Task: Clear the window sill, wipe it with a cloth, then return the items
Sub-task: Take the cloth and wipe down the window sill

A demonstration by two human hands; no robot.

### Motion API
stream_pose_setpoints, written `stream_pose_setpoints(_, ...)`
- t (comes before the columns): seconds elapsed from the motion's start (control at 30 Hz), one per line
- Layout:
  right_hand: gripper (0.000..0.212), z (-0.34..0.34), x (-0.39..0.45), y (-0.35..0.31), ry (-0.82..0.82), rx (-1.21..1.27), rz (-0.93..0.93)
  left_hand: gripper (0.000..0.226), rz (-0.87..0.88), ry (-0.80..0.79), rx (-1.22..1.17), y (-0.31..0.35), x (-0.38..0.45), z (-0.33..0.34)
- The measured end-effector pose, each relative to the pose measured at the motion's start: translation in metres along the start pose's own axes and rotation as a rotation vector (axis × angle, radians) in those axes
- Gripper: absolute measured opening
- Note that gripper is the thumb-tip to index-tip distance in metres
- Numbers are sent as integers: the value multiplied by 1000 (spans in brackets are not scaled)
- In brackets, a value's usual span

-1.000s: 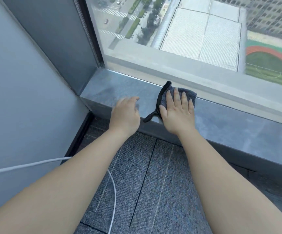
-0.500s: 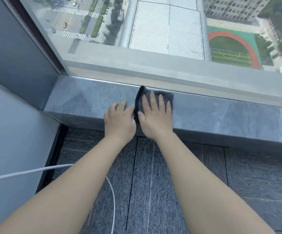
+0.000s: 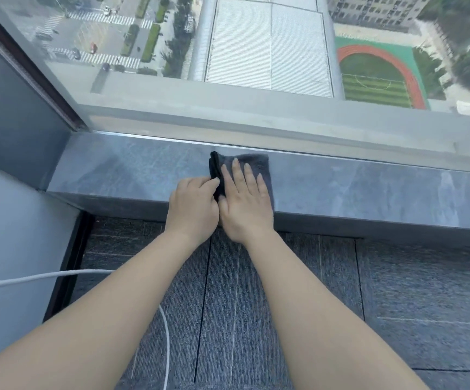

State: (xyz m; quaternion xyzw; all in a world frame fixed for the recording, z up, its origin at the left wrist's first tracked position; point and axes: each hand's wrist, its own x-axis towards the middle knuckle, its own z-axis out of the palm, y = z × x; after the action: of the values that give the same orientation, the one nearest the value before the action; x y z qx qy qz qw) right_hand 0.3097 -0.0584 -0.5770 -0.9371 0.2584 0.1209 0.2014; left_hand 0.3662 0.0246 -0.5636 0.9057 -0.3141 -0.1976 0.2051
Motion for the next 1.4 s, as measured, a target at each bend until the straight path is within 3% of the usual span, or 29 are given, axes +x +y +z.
stream_pose_setpoints(0.13,55,-3,-4,23,17,-16,-18,59,5,66,-39,21,5,16)
stream_pose_setpoints(0.27,56,-11,-14,61,19,-44,11,45,-12,37,-32,45,-2,29)
stream_pose_setpoints(0.57,57,-47,-47,180,23,-56,261,38,-21,-27,-17,106,-8,60)
stream_pose_setpoints(0.7,58,-62,-41,201,4,-33,363,38,-34,-26,-8,125,-5,68)
stream_pose_setpoints(0.77,59,-63,-34,193,-2,-40,334,38,-70,-15,-15,129,-3,71)
stream_pose_setpoints(0.93,57,-47,-15,143,-43,-82,-58,34,-125,100,-58,123,-2,80)
stream_pose_setpoints(1.03,56,-45,-8,133,-86,-85,-183,29,-158,151,-69,117,-3,82)
stream_pose_setpoints(1.4,56,-62,-21,215,-9,-64,-36,42,-84,83,2,175,8,112)
